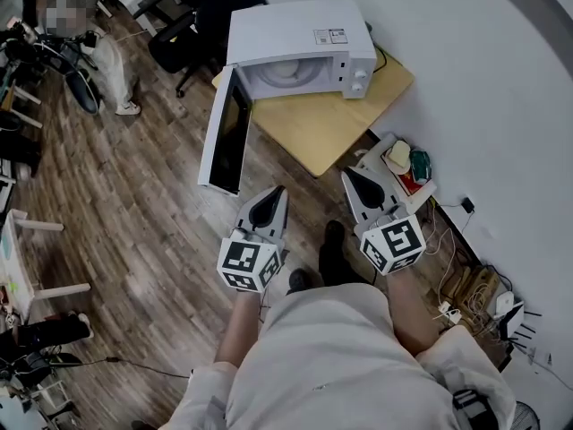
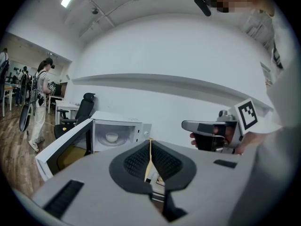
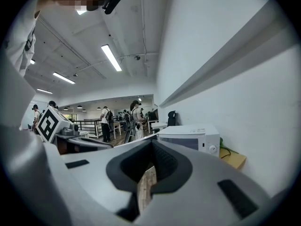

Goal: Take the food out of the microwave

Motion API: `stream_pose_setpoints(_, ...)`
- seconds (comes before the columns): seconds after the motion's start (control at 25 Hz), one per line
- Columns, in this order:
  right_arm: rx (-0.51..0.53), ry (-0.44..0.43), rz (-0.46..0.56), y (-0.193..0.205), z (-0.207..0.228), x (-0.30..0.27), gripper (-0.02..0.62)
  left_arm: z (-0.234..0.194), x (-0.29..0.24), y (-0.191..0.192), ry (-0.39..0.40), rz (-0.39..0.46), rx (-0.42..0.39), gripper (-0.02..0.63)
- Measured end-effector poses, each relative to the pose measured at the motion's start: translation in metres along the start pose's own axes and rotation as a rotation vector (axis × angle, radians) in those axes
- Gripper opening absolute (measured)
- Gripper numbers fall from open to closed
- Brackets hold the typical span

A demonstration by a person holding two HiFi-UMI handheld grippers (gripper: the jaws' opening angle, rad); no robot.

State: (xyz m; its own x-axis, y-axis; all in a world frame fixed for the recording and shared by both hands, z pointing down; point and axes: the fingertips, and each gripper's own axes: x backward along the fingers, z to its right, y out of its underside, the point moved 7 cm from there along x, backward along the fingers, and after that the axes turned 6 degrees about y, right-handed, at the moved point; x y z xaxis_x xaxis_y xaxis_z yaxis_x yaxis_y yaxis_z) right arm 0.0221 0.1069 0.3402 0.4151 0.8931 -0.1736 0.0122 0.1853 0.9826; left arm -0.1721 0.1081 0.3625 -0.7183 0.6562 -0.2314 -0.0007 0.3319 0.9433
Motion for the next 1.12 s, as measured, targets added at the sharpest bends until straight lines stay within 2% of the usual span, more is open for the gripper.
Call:
stream_pose_setpoints(0.28, -0.010, -0.034, -0.011, 0.003, 0.030, -0.031, 0.000, -0.005, -0.049, -0.006, 0.005, -0.031, 0.014, 0.011)
stream_pose_setpoints(0.92, -0.005, -0.103, -0.031, 0.005, 0.105, -0.064, 0.000, -0.001, -0.123, -0.016, -0.061, -0.037, 0.006, 0.012)
stream_pose_setpoints(1.12, 0.002, -0.131, -0.043, 0.010, 0.117, -0.069, 0.063, 0.005, -0.138, -0.014, -0.082, -0.039, 0.003, 0.014)
